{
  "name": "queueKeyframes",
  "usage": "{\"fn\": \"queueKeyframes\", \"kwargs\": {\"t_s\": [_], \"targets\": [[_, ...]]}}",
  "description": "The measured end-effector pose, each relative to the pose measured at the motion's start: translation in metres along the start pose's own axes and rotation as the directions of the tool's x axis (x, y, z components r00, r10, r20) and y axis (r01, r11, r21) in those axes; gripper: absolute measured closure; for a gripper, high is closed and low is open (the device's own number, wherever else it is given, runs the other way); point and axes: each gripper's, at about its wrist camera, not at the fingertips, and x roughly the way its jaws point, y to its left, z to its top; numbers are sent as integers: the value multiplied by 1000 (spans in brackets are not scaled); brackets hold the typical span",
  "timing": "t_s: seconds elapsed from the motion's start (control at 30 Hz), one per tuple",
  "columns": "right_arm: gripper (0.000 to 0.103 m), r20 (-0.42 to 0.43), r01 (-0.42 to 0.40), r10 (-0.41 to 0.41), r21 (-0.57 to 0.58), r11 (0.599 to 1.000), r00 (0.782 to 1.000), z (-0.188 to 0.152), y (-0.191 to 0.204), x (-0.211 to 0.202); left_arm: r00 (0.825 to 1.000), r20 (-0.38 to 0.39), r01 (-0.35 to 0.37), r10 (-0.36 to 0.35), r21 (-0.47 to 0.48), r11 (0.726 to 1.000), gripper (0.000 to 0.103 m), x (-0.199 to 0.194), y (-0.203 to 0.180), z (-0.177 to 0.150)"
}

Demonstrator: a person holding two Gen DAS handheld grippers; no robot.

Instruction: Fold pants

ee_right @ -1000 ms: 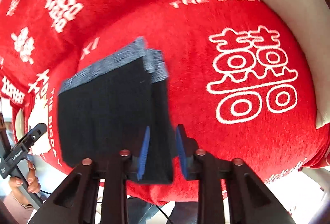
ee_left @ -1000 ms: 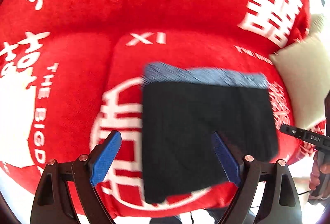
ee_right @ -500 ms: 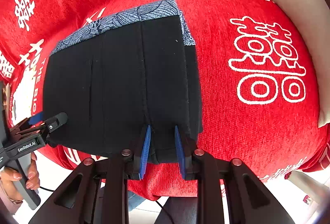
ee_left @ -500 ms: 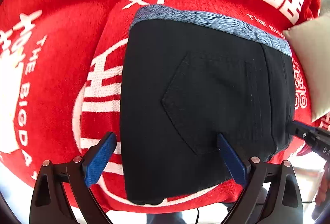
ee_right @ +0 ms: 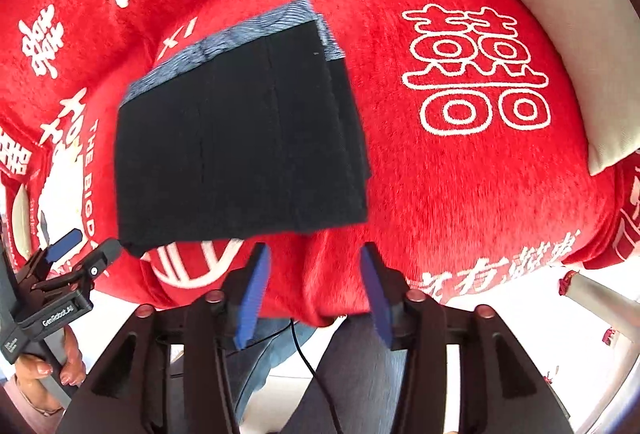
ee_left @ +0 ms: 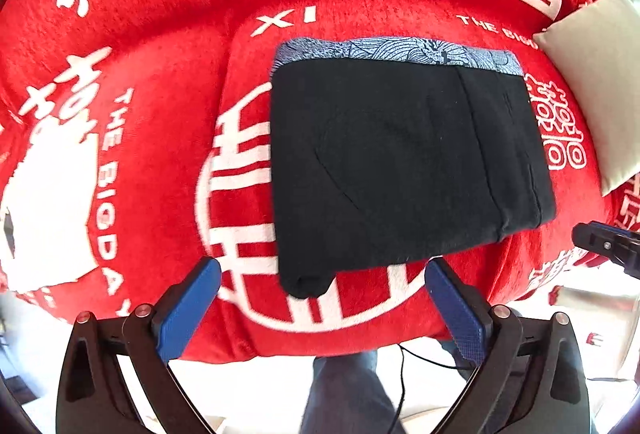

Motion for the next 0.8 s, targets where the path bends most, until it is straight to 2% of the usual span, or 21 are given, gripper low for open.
{"fn": "queueKeyframes", "kwargs": {"t_s": [0.13, 0.23, 0.37, 0.57, 0.8], "targets": [[24, 10, 20, -20, -43, 999, 1000, -8, 20, -12, 1000, -9, -13, 13, 6, 1000, 1, -14, -2, -2], [18, 43, 67, -63, -81, 995, 997, -11, 37, -21, 1000, -8, -12, 12, -6, 1000, 1, -26, -1, -2], [0, 89, 95, -86, -95, 991, 992, -10, 52, -32, 999, -2, -34, 34, -8, 999, 1, -39, -4, -1], [0, 106, 159, -148, -110, 981, 983, -3, 67, -41, 999, 8, -52, 53, -21, 998, 1, -56, -6, 4], [0, 107, 179, -168, -106, 978, 980, -1, 72, -49, 998, -3, -62, 62, -26, 998, 1, -62, -14, 7]]}}
